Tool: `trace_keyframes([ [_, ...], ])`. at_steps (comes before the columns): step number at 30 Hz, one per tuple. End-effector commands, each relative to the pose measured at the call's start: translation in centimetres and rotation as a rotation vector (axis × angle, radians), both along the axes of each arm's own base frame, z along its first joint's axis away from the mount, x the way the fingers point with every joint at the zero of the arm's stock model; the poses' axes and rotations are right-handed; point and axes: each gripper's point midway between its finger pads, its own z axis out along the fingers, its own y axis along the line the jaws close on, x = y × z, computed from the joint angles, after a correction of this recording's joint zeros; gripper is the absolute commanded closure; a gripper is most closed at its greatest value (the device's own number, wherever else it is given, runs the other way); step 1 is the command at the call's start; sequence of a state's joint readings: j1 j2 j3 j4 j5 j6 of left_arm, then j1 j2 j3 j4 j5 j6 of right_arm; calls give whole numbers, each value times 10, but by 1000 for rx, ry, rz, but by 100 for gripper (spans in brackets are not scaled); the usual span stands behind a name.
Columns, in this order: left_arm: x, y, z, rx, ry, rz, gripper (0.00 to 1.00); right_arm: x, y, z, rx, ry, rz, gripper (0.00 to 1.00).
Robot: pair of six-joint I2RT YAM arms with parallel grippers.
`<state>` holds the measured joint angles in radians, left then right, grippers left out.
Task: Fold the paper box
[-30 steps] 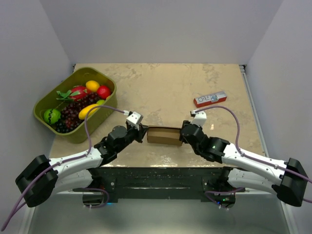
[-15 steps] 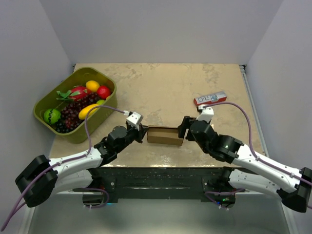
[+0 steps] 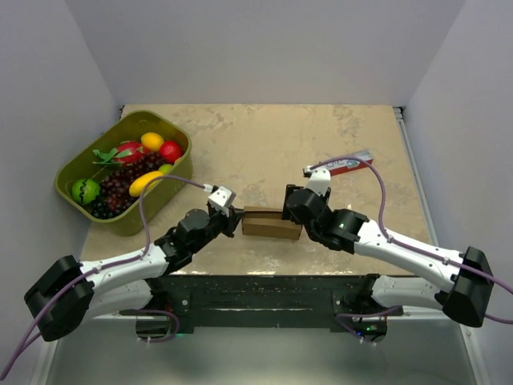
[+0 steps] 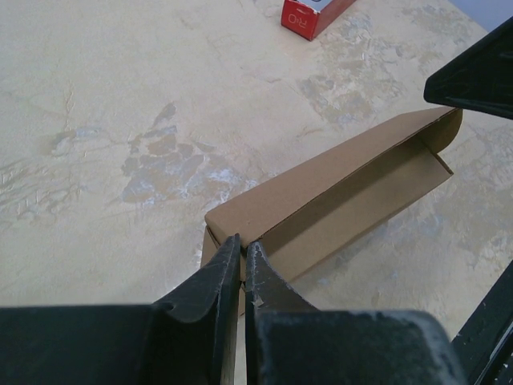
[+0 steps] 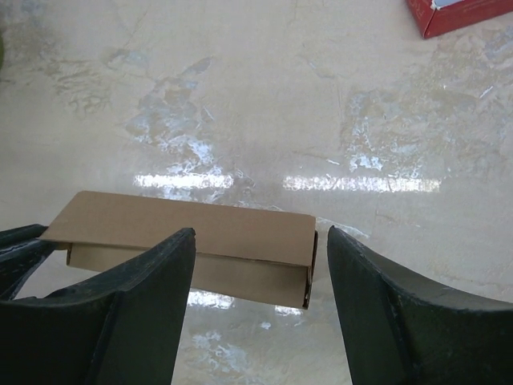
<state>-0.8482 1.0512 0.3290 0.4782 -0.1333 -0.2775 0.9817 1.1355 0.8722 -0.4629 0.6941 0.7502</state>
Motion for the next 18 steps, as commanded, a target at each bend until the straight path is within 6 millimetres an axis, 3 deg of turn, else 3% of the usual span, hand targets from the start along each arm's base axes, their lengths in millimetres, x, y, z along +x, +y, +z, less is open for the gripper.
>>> trace_keyframes([
  [1, -24, 19, -59, 146, 159, -5, 100, 2, 0, -3, 73, -35, -42, 32],
  [6, -23, 18, -56, 143, 157, -6, 100, -11, -7, -37, 64, 29, -41, 34],
  [15, -26, 16, -49, 130, 154, -22, 100, -17, -16, -56, 28, 64, -54, 36],
  [16, -26, 14, -46, 122, 154, -27, 98, -18, -17, -57, 23, 67, -54, 36],
  [18, -28, 11, -40, 107, 153, -43, 83, -19, -18, -58, 21, 71, -56, 36],
])
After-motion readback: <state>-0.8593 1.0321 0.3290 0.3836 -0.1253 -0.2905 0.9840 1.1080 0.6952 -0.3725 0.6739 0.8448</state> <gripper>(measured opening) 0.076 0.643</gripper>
